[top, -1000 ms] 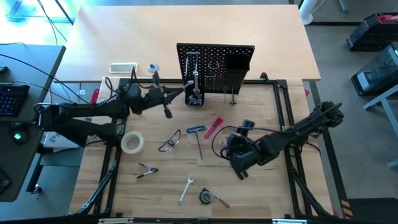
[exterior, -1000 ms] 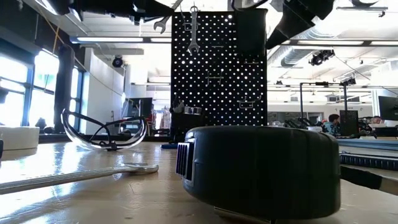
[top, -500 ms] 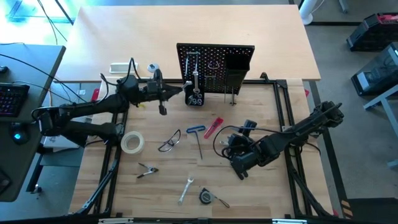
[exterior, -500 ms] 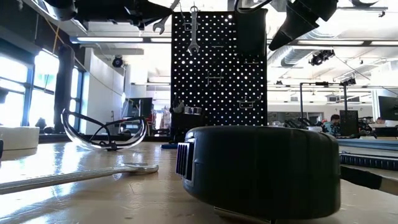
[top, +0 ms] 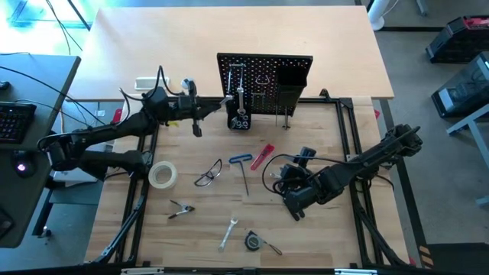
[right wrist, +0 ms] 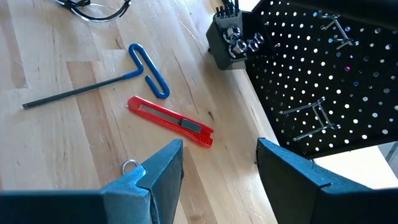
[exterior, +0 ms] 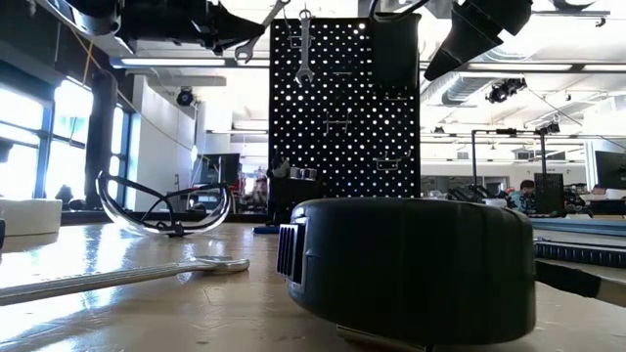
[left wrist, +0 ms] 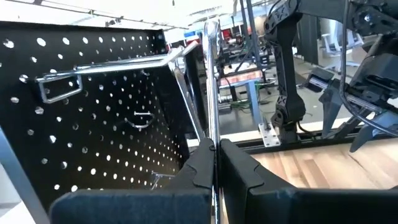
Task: Hang tools onto peg board
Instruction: Hang the bottom left wrench onto the peg board
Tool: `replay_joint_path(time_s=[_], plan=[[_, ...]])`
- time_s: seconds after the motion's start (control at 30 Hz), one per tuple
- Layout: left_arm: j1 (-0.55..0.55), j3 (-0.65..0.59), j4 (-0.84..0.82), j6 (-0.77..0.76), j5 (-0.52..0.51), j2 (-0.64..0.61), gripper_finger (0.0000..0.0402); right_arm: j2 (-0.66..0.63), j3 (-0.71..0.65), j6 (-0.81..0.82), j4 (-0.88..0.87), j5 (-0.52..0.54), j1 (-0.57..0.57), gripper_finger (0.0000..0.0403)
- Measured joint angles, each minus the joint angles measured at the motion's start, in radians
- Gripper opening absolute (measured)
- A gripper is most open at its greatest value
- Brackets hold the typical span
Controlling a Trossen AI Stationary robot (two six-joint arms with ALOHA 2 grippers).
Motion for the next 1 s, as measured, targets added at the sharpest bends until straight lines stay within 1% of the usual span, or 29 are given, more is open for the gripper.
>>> replay_joint_path(time_s=[0.5,0.67,1.0], plan=[[0.056,0.000,-0.013,-0.009,0.001,0.000,0.0000,0.000,0.000,0.010,-0.001,0.026,-0.002,0.0196],[0.076,0.000,-0.003,-0.025,0.001,0.022,0.0000,0.000,0.000,0.010,0.000,0.026,-0.002,0.0196],[0.082,0.000,0.142,-0.064,0.002,0.124,0.0000,0.000,0.000,0.030,-0.001,0.027,-0.002,0.0196]])
